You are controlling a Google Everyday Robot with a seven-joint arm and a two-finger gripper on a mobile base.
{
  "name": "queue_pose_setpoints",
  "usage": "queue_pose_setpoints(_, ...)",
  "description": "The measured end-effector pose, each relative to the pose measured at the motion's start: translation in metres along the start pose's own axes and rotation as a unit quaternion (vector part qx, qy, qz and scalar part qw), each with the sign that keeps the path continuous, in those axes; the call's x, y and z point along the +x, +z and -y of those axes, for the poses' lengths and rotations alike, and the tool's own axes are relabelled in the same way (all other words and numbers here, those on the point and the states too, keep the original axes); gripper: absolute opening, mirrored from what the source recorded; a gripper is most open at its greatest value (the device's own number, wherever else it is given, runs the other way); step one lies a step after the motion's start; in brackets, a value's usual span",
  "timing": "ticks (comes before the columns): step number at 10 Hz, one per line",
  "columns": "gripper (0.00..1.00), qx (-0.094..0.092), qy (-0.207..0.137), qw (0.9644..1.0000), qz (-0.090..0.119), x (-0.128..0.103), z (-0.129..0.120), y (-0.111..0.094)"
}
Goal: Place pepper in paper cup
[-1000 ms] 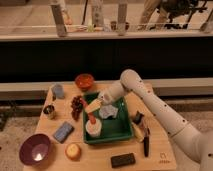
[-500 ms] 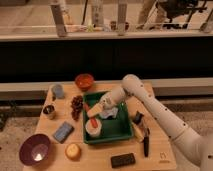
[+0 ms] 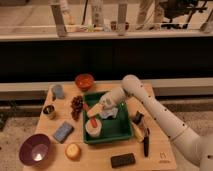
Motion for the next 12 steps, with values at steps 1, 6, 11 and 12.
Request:
queue_pose_setpoints(1, 0.8, 0.001, -0.001, 1.0, 0.001, 0.0003, 0.0, -0.0005)
queue_pose_setpoints(6, 0.8, 0.008, 0.0, 0.9999, 0.008, -0.001, 0.0005, -0.0008)
queue_pose_setpoints(11, 0.8, 0.006, 0.039, 0.9992, 0.009, 0.0007, -0.0035, -0.007)
queue_pose_setpoints(12, 0.8, 0.007, 0.039, 0.9992, 0.01, 0.0012, -0.0032, -0.006)
